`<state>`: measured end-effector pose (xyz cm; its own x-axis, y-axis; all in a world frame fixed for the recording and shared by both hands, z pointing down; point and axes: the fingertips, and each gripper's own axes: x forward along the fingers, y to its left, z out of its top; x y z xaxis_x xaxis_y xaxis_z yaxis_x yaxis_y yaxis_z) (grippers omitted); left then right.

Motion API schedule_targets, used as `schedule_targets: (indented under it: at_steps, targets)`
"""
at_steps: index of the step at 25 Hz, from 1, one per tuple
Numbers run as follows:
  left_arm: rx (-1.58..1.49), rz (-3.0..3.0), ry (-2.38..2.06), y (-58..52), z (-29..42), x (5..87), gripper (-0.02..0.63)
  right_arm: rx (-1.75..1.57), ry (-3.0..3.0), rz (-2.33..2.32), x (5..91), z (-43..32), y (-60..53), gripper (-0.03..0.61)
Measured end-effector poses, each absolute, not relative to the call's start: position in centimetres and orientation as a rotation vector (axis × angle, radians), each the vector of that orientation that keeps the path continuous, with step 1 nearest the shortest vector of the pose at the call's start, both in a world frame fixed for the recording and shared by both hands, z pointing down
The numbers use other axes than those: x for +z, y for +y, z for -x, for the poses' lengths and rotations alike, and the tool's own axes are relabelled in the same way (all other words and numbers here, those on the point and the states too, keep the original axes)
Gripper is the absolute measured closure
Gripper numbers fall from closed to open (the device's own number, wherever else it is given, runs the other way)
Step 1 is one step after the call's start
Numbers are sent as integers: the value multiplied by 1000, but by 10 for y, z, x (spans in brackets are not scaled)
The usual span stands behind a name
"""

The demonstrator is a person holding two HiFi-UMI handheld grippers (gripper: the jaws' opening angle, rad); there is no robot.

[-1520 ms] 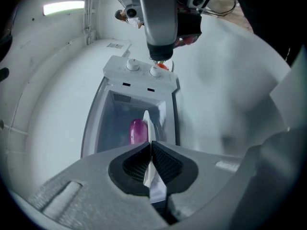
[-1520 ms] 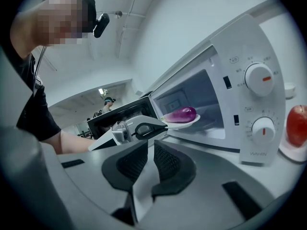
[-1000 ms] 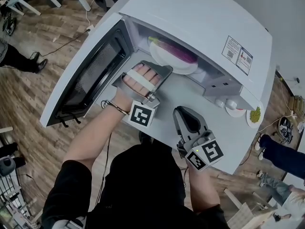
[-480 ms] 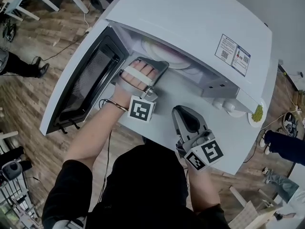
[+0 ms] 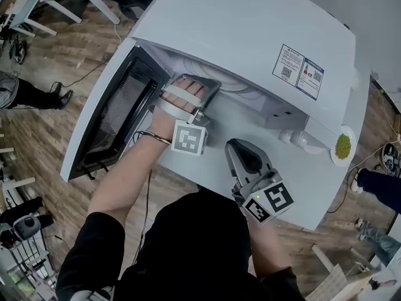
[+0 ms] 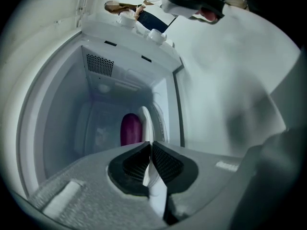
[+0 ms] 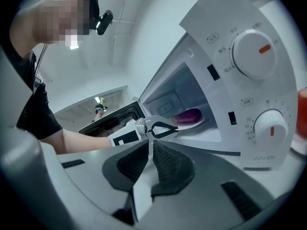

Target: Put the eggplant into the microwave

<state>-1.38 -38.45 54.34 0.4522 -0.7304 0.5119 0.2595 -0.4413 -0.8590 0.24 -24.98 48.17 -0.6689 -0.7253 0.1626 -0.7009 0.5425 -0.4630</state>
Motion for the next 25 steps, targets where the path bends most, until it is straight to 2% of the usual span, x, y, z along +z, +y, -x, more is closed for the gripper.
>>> schedule_targets:
  at_steps: [17,25]
  targets:
    - [-1335,1829,417,-407,-1,546,594,-778,2725,1275,474,-8,-247,538]
    - [-1378,1851,430,-399,8,540,560,-773,2751,1297,465,-9,-232,538]
